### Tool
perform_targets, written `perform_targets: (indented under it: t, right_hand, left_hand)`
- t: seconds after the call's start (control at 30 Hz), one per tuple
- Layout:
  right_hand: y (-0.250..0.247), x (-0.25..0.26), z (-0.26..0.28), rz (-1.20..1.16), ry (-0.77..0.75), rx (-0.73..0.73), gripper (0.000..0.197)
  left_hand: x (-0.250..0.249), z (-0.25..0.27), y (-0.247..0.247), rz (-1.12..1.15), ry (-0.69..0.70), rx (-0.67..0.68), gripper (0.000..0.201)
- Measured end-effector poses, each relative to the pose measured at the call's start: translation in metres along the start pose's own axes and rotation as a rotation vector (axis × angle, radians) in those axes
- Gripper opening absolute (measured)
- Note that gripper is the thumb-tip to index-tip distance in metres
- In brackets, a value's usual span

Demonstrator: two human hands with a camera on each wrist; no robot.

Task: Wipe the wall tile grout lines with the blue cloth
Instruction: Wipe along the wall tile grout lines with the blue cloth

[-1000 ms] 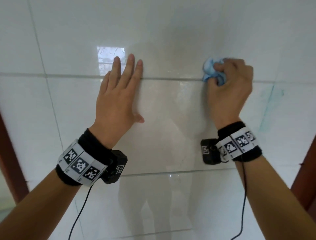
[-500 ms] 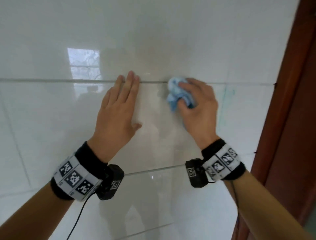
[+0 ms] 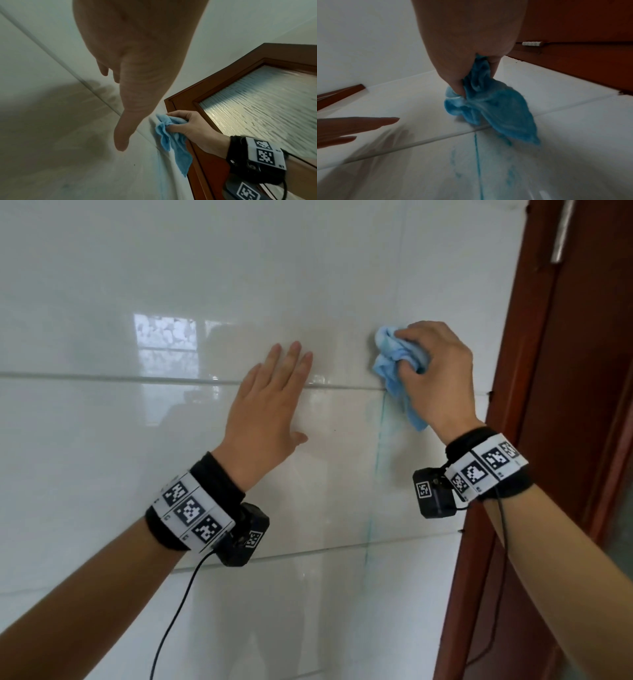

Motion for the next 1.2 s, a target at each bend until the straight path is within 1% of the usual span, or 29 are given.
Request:
perform_targets:
  t: [0.2, 0.37, 0.43, 0.5, 0.6, 0.63, 0.67, 0.73, 0.8, 0.83, 0.87, 0.93, 1.0, 1.07, 1.13, 1.2]
  right_hand:
    - [0.015, -0.039, -0.008, 0.029, 0.023, 0.007, 0.03]
    - [0.028, -0.048, 0.01, -0.047, -0.065, -0.064, 0.03]
    - [0.033, -0.047, 0.026, -0.043, -0.093, -0.065, 0.031]
    - [0.038, -0.045, 0.047, -0.023, -0.134, -0.049, 0.033]
    - [0.047, -0.041, 0.086, 0.006, -0.215, -0.018, 0.034]
    - [0.049, -0.039, 0.097, 0.019, -0.241, 0.0, 0.034]
    - [0.05, -0.037, 0.105, 0.034, -0.27, 0.017, 0.032]
    - [0.047, -0.033, 0.111, 0.071, -0.354, 0.042, 0.026]
    - [0.041, -0.029, 0.104, 0.116, -0.444, 0.069, 0.022]
    - [0.037, -0.029, 0.095, 0.145, -0.447, 0.079, 0.023]
    - [0.034, -0.031, 0.082, 0.164, -0.402, 0.083, 0.021]
    - [0.029, -0.036, 0.053, 0.154, -0.237, 0.051, 0.028]
    - [0.029, -0.04, 0.036, 0.115, -0.139, 0.012, 0.033]
    - [0.033, -0.04, 0.038, 0.108, -0.116, -0.028, 0.033]
    - [0.04, -0.038, 0.059, 0.1, -0.098, -0.059, 0.033]
    - [0.044, -0.036, 0.085, 0.1, -0.122, -0.07, 0.031]
  left_hand:
    - [-0.013, -0.018, 0.013, -0.053, -0.061, 0.025, 0.126]
    - [-0.015, -0.014, 0.02, -0.087, -0.088, 0.041, 0.128]
    - [-0.017, -0.013, 0.021, -0.099, -0.085, 0.034, 0.126]
    - [-0.019, -0.013, 0.022, -0.12, -0.079, 0.009, 0.114]
    - [-0.024, -0.013, 0.024, -0.137, -0.068, -0.065, 0.076]
    - [-0.025, -0.013, 0.025, -0.14, -0.069, -0.087, 0.065]
    - [-0.027, -0.014, 0.027, -0.142, -0.074, -0.104, 0.059]
    - [-0.029, -0.015, 0.028, -0.14, -0.08, -0.123, 0.055]
    - [-0.032, -0.016, 0.03, -0.143, -0.071, -0.131, 0.058]
    - [-0.033, -0.017, 0.031, -0.144, -0.061, -0.136, 0.06]
    - [-0.035, -0.018, 0.033, -0.142, -0.048, -0.137, 0.062]
    - [-0.039, -0.02, 0.037, -0.131, -0.024, -0.133, 0.062]
    - [-0.042, -0.022, 0.042, -0.119, -0.006, -0.138, 0.064]
    - [-0.044, -0.022, 0.045, -0.105, 0.009, -0.146, 0.065]
    - [-0.046, -0.021, 0.048, -0.092, 0.012, -0.157, 0.065]
    - [-0.049, -0.018, 0.052, -0.074, 0.023, -0.158, 0.066]
Point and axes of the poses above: each hand's wrist, its own z-axis away from the middle knuckle, its own y-axis out of the palm, x = y × z, the point moved 3 cm from there along -z, towards the middle knuckle, and after that the axes turned 3 degrees about -x, right-handed, at the moved point
